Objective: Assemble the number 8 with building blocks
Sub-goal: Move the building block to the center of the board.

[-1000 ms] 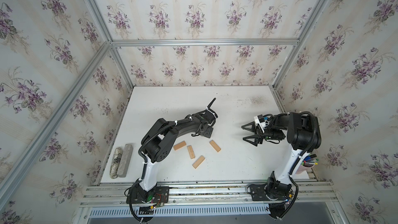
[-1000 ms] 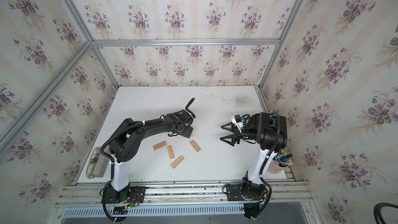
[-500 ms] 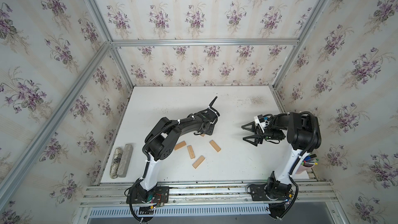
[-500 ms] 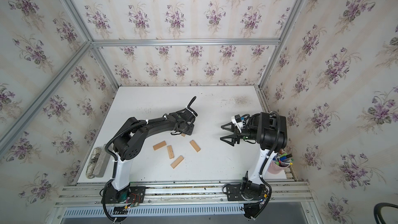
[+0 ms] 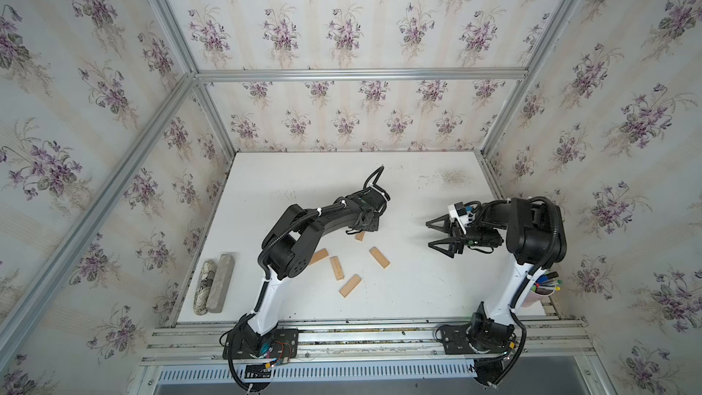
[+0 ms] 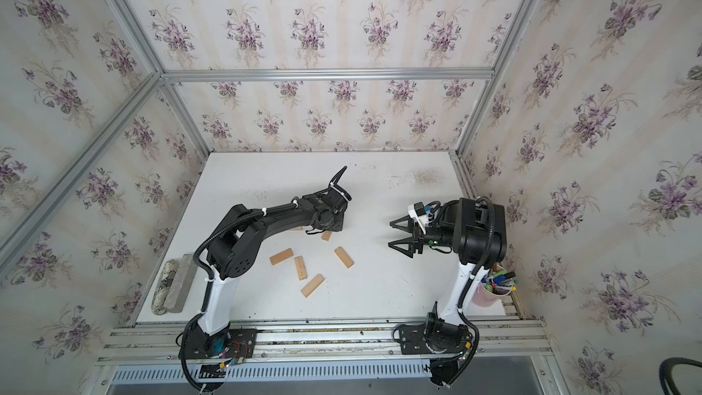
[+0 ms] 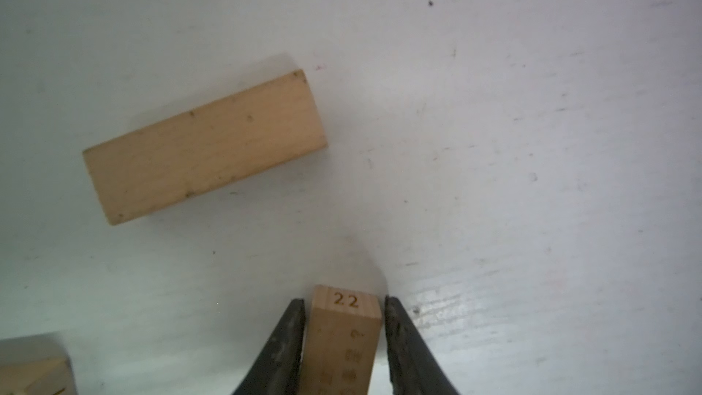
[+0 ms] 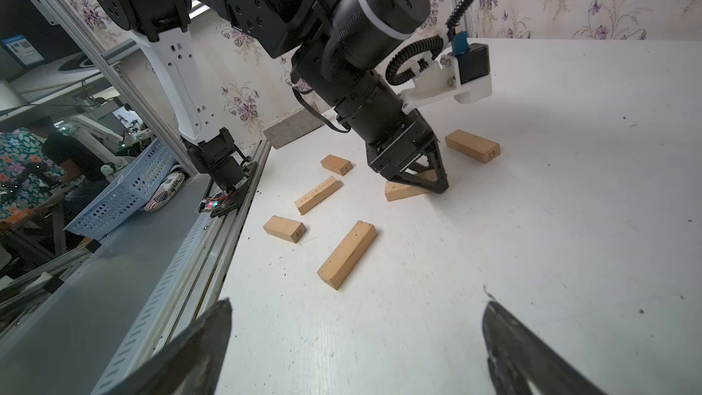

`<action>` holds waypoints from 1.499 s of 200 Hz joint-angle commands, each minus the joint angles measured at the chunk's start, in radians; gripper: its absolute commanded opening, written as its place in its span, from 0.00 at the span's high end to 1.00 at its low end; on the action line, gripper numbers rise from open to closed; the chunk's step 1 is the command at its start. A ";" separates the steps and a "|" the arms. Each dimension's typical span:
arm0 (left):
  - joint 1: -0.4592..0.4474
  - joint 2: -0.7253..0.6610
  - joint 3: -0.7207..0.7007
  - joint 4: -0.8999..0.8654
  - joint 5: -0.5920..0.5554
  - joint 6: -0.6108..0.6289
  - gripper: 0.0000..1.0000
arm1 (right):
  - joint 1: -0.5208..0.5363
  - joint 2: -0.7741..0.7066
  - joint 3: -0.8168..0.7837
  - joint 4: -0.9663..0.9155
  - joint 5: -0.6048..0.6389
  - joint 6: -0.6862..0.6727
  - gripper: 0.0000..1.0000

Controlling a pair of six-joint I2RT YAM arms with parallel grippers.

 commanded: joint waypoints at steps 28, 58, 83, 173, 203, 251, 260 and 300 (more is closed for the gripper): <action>-0.001 0.053 0.076 -0.056 0.066 -0.096 0.67 | -0.004 -0.002 -0.003 -0.027 -0.036 -0.402 0.00; 0.000 0.033 0.041 -0.073 0.035 -0.096 0.36 | -0.004 -0.003 -0.006 -0.027 -0.036 -0.408 0.00; -0.001 0.004 0.013 -0.086 0.009 -0.084 0.31 | -0.004 -0.004 -0.007 -0.027 -0.036 -0.407 0.00; -0.015 0.004 -0.020 -0.123 -0.009 -0.084 0.68 | -0.004 -0.004 -0.008 -0.028 -0.036 -0.410 0.00; -0.007 -0.012 -0.036 -0.149 -0.064 -0.089 0.70 | -0.003 -0.003 -0.007 -0.027 -0.036 -0.410 0.00; 0.018 -0.065 -0.106 -0.165 -0.136 -0.105 0.69 | -0.004 -0.003 -0.008 -0.027 -0.037 -0.410 0.00; 0.024 -0.070 -0.111 -0.163 -0.142 -0.102 0.69 | -0.004 -0.003 -0.008 -0.028 -0.037 -0.410 0.00; 0.029 -0.070 -0.099 -0.165 -0.149 -0.087 0.67 | -0.003 -0.003 -0.007 -0.027 -0.035 -0.410 0.00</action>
